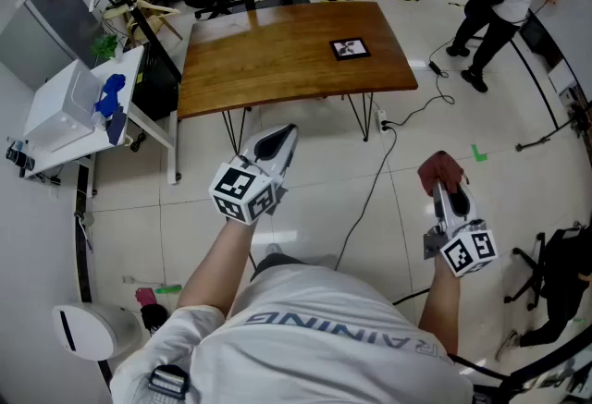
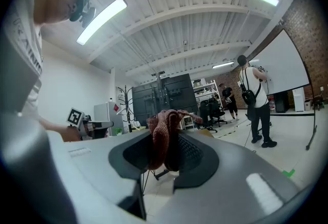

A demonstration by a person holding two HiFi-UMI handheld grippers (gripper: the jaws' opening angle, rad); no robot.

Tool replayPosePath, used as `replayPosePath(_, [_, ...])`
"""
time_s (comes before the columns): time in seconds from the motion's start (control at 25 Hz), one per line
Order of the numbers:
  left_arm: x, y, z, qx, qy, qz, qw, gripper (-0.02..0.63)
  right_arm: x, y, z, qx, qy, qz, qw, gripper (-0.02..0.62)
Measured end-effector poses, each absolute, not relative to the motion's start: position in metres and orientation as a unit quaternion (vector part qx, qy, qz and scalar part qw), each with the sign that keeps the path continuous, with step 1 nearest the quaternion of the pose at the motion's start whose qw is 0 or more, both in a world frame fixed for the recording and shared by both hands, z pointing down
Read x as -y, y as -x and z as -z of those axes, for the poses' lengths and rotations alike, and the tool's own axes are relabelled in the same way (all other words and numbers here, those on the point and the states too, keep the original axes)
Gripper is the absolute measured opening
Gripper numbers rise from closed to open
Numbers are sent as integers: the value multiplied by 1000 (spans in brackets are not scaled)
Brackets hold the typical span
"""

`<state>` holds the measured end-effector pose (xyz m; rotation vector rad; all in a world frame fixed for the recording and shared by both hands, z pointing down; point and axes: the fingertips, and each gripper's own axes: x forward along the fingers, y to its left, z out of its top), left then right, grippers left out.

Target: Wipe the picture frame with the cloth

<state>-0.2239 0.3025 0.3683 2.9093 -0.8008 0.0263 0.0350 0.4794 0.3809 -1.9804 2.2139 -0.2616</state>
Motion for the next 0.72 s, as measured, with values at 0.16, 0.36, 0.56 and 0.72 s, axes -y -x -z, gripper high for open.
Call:
replayPosePath(0.16, [-300, 217, -380, 260, -963, -19, 72, 6, -466, -36, -390, -743, 656, 98, 84, 114])
replayPosePath(0.36, [-280, 209, -392, 261, -961, -27, 87, 7, -435, -36, -406, -753, 642, 118, 81, 114])
replayPosePath(0.56, [-237, 192, -402, 255, -963, -24, 89, 7, -392, -45, -417, -757, 638, 123, 67, 114])
replayPosePath(0.72, [-180, 168, -410, 251, -963, -19, 100, 7, -343, -70, -417, -751, 646, 123, 59, 114])
